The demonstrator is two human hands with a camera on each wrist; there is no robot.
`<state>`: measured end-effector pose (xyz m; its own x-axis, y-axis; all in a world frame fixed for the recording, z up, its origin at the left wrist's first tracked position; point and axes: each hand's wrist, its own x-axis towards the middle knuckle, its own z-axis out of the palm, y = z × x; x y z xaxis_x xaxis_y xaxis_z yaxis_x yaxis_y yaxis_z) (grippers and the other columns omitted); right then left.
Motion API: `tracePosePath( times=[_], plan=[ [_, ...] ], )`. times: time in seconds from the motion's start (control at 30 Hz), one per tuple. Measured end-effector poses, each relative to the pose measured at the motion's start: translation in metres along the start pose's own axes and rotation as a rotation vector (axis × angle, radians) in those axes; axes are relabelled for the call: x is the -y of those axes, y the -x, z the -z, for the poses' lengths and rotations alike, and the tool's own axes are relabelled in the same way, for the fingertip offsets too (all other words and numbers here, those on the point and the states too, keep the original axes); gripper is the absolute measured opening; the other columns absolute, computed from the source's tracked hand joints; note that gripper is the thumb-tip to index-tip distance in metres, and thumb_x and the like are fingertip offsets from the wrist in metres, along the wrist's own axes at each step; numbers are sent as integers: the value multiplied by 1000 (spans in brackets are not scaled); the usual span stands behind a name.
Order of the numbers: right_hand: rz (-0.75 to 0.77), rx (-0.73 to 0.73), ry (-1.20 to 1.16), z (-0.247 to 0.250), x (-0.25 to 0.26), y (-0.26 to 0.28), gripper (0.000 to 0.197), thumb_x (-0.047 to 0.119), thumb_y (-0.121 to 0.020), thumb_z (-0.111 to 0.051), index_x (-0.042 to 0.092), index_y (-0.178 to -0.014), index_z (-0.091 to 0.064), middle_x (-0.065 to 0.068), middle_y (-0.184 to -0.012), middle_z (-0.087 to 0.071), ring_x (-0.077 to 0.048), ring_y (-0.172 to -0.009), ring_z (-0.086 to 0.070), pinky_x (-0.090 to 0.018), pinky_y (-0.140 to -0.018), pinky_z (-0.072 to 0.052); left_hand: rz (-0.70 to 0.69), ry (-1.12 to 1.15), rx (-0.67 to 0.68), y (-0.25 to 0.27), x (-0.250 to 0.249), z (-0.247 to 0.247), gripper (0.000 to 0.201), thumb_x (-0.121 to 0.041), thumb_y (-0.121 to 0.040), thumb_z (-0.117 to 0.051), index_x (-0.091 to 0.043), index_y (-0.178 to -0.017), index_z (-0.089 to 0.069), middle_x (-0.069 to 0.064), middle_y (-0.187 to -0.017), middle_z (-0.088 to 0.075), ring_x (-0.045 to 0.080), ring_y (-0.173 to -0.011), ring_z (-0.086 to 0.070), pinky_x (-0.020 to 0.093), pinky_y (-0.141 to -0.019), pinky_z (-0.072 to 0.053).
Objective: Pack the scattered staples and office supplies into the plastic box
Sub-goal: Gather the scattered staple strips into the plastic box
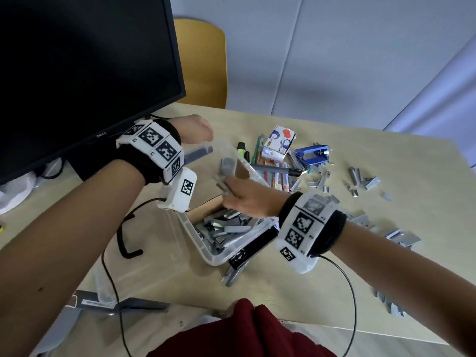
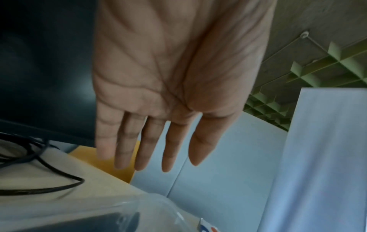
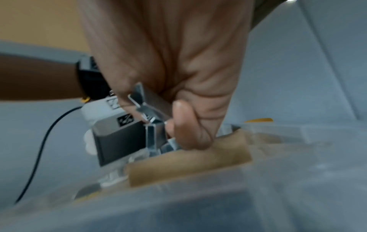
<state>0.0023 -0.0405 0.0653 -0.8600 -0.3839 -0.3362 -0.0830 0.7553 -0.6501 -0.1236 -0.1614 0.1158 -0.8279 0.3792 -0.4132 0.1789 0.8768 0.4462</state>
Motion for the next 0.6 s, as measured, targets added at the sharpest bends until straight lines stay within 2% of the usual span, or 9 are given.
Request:
tracePosePath(
  times=[0.07, 0.13, 0.2, 0.23, 0.3, 0.4, 0.5, 0.53, 0.6],
  plan=[
    [-7, 79, 179, -14, 4, -8, 17, 21, -95, -43, 6, -94, -36, -2, -76, -43, -17, -66, -43, -28, -62, -35, 42, -64, 48, -6, 9, -3, 36, -15, -95, -46, -4, -129, -54, 14, -134, -52, 30, -125, -48, 36, -102, -38],
    [-33, 143, 285, -27, 3, -14, 27, 25, -93, -46, 1, -106, -41, -11, -94, -51, -26, -83, -51, -33, -72, -39, 63, -106, 87, -8, 15, -6, 38, -20, -95, -47, -4, -129, -55, 16, -133, -52, 31, -124, -48, 38, -101, -39],
    [-31, 172, 328, -37, 4, -15, 38, 27, -92, -47, 2, -120, -43, -13, -111, -54, -28, -97, -53, -34, -82, -44, 75, -101, 96, -11, 18, -7, 39, -24, -96, -47, -5, -129, -54, 15, -134, -52, 31, -125, -47, 37, -100, -39],
    [-9, 165, 331, -39, 5, -15, 38, 27, -92, -49, 2, -121, -45, -12, -114, -53, -26, -100, -53, -31, -83, -42, 75, -94, 97, -12, 20, -8, 40, -25, -96, -47, -5, -129, -54, 16, -134, -52, 31, -125, -48, 36, -99, -40],
    [33, 144, 277, -37, 9, -14, 36, 28, -92, -52, 3, -117, -50, -10, -113, -52, -21, -98, -50, -26, -79, -37, 73, -82, 103, -13, 22, -7, 40, -26, -95, -47, -4, -129, -54, 16, -133, -52, 32, -124, -49, 35, -94, -41],
    [30, 98, 180, -29, 4, -10, 32, 30, -87, -59, 8, -111, -53, -4, -104, -52, -17, -92, -48, -27, -77, -38, 81, -84, 115, -17, 22, -8, 39, -26, -94, -47, -5, -126, -56, 17, -130, -54, 33, -121, -51, 37, -96, -43],
    [-29, 96, 333, -27, -7, -6, 20, 26, -81, -67, 16, -91, -53, 3, -92, -46, -18, -90, -47, -27, -75, -38, 111, -89, 147, -19, 20, -10, 38, -26, -92, -46, -3, -120, -57, 19, -124, -56, 34, -114, -54, 37, -94, -44],
    [-52, 119, 371, -28, -9, -5, 19, 25, -80, -67, 16, -90, -54, 3, -91, -46, -17, -90, -45, -27, -77, -38, 126, -89, 149, -19, 20, -10, 39, -27, -91, -45, -3, -121, -56, 19, -123, -56, 34, -113, -54, 36, -94, -44],
    [-42, 126, 360, -33, -10, -6, 17, 21, -80, -67, 12, -91, -57, 0, -93, -49, -19, -93, -46, -31, -84, -41, 138, -90, 143, -20, 18, -11, 41, -29, -92, -45, -6, -125, -53, 17, -125, -54, 33, -115, -52, 38, -101, -43]
  ],
)
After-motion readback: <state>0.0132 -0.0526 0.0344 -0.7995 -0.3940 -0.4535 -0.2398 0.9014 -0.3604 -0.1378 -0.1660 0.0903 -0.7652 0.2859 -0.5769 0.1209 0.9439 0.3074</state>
